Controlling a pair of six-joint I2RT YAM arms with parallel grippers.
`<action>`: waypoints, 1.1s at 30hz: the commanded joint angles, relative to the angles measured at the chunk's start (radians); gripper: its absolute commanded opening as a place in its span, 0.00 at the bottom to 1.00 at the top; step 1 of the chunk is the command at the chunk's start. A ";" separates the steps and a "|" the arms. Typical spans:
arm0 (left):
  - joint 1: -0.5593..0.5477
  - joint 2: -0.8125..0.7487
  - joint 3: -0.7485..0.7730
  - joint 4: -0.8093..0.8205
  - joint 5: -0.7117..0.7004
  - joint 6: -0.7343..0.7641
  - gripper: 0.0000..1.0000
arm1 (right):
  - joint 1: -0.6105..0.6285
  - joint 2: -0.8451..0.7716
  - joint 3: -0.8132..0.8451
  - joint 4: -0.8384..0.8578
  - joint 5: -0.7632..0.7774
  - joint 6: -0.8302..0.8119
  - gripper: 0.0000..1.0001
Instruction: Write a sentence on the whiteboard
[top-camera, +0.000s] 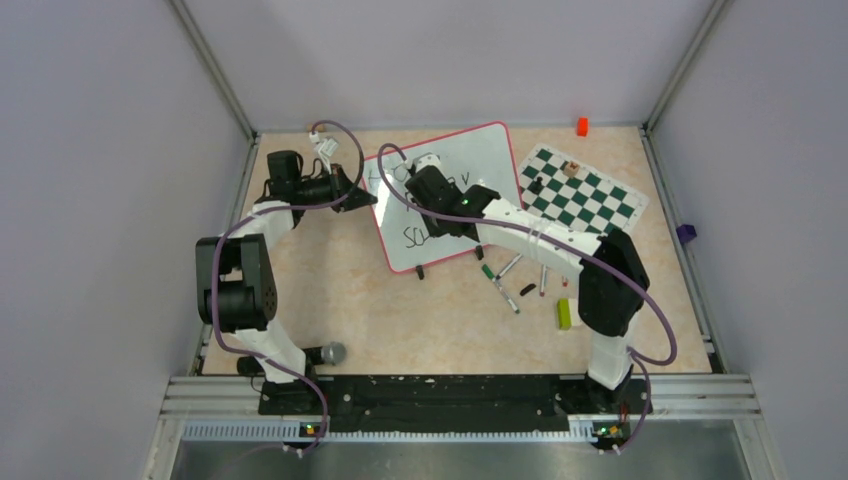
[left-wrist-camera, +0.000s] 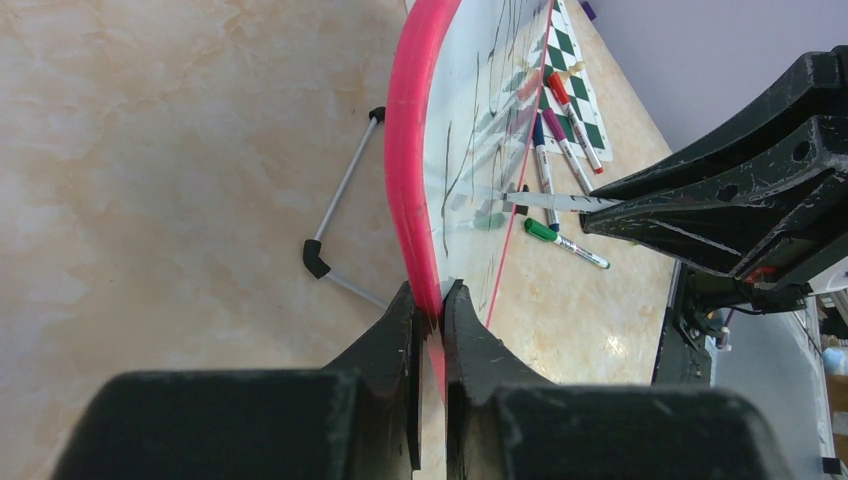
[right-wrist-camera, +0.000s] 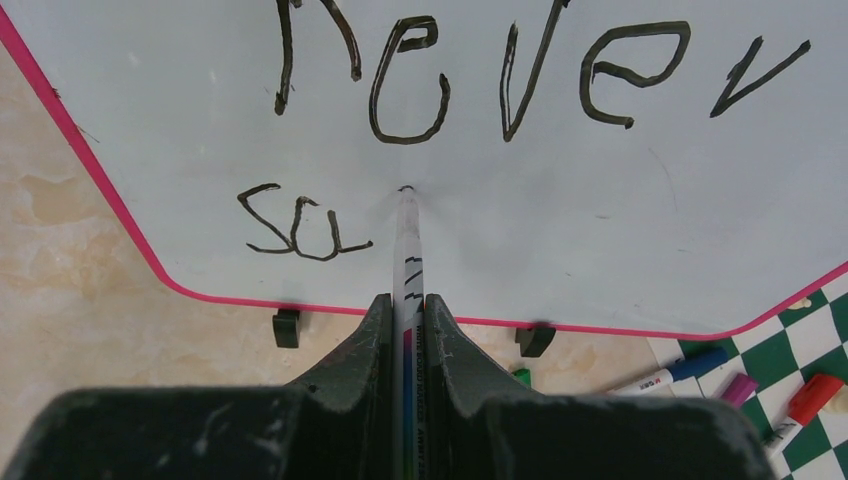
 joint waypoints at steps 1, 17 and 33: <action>-0.022 0.031 -0.025 0.007 -0.164 0.118 0.00 | -0.006 0.016 0.024 0.012 0.020 0.000 0.00; -0.023 0.031 -0.025 0.007 -0.165 0.117 0.00 | -0.007 -0.037 -0.109 0.025 -0.024 0.020 0.00; -0.023 0.031 -0.024 0.007 -0.165 0.118 0.00 | -0.010 0.029 0.031 0.016 -0.001 -0.005 0.00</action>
